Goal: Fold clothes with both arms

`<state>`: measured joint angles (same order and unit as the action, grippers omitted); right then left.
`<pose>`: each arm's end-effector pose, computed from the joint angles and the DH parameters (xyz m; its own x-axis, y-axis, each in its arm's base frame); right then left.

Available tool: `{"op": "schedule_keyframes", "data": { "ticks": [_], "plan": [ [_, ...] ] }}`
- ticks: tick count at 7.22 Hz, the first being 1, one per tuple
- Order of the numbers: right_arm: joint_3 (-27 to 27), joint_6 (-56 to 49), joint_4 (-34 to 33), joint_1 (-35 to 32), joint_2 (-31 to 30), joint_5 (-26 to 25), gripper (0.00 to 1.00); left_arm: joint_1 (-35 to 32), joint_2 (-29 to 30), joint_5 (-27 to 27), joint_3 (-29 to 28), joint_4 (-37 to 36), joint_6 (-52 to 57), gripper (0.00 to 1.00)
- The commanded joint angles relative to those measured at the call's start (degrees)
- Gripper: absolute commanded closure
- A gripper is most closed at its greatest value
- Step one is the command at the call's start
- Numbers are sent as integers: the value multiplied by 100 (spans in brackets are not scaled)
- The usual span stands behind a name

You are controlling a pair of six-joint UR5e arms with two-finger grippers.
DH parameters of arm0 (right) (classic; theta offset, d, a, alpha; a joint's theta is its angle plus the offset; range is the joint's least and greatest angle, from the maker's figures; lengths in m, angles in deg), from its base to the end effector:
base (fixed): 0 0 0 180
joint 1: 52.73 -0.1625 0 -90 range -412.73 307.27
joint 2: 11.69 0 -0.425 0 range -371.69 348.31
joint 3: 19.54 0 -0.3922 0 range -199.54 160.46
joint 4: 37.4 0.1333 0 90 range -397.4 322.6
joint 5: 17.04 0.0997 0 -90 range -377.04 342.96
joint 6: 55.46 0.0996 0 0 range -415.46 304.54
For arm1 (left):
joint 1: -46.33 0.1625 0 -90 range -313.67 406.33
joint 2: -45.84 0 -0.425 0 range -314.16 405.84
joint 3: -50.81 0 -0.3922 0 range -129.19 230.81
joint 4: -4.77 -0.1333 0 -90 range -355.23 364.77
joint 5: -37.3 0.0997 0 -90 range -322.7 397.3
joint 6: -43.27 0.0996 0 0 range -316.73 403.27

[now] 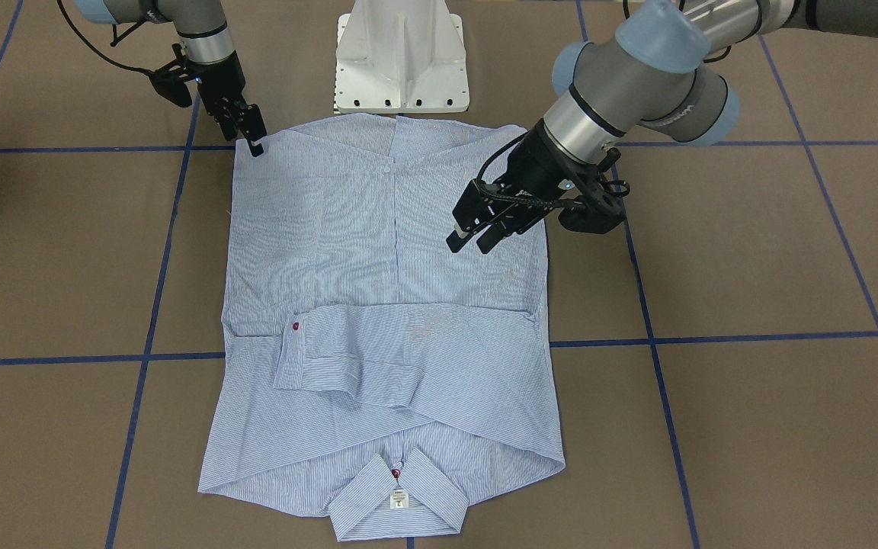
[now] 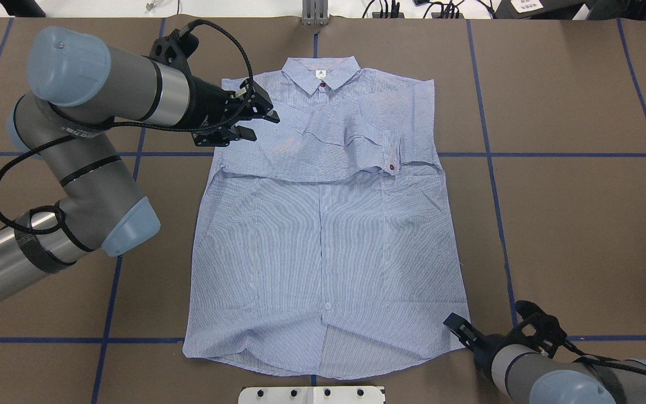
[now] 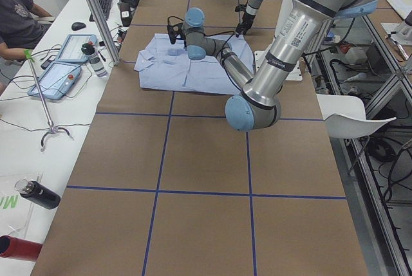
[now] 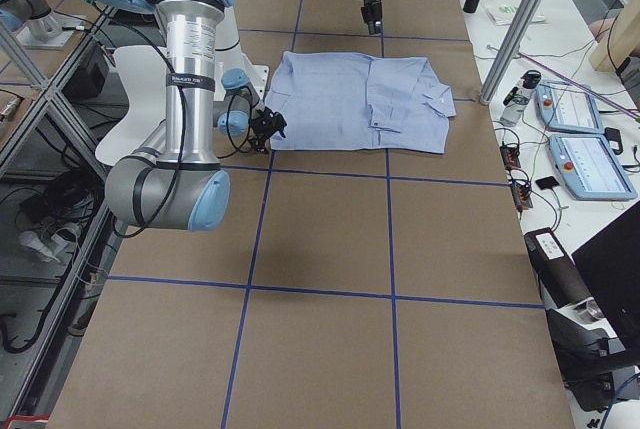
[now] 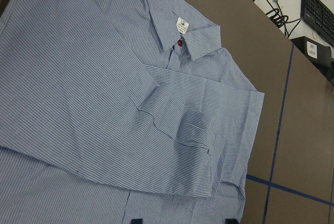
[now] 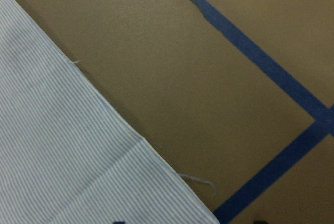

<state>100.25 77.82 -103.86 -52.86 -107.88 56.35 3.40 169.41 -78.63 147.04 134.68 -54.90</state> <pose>-0.4510 -0.1628 0.4198 0.3501 0.6578 0.6669 -0.6205 0.6962 -0.3610 0.4091 -0.5032 0.1835 0.0872 -0.2557 -0.9628 0.3131 0.9246 -0.2171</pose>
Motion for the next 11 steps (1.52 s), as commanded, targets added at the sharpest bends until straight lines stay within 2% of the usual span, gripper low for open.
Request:
{"op": "schedule_keyframes", "data": {
  "ticks": [1,5,11],
  "plan": [
    [10,5,-7,57,-14,8,100,-4,0,0,1,0,-1,39],
    [53,-30,-8,128,-40,0,100,5,0,0,1,0,-1,39],
    [396,-74,-16,119,-181,17,100,5,9,0,10,0,-54,38]
  ]
}}
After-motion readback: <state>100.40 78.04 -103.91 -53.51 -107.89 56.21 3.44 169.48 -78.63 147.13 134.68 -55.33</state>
